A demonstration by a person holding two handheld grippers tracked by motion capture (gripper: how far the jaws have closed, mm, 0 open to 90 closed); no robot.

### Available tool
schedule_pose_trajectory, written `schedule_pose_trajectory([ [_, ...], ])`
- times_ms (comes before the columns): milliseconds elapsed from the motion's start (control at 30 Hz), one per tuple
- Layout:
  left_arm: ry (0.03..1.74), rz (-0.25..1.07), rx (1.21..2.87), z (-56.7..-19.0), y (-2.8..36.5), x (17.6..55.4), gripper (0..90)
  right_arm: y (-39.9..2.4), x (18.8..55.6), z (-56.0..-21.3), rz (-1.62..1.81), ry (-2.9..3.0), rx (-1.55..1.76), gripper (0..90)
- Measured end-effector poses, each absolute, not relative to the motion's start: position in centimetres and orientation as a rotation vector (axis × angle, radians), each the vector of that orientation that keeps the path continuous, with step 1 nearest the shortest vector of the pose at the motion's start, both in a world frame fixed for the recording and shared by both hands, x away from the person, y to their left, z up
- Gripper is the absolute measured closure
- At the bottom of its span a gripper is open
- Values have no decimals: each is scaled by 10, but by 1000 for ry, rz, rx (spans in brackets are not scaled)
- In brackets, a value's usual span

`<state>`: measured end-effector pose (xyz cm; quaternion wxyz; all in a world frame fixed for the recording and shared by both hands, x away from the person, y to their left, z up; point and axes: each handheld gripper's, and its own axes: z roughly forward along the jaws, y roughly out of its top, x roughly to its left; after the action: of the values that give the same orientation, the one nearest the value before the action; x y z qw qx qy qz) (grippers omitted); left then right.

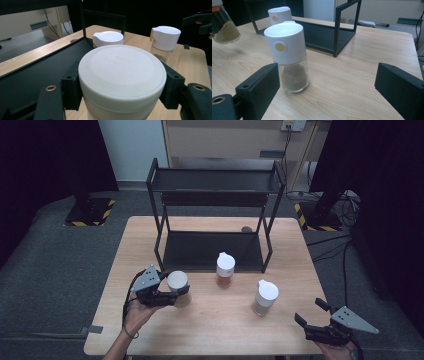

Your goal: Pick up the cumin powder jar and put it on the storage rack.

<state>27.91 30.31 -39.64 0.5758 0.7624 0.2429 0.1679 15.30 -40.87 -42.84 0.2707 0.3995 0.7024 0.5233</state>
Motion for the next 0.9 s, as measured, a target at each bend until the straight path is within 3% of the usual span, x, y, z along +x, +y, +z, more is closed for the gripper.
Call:
schedule_pose_trajectory([
  [900,676,485,1714,-375,283,314,330,-410,153,-429,1418,1889,1079,64],
])
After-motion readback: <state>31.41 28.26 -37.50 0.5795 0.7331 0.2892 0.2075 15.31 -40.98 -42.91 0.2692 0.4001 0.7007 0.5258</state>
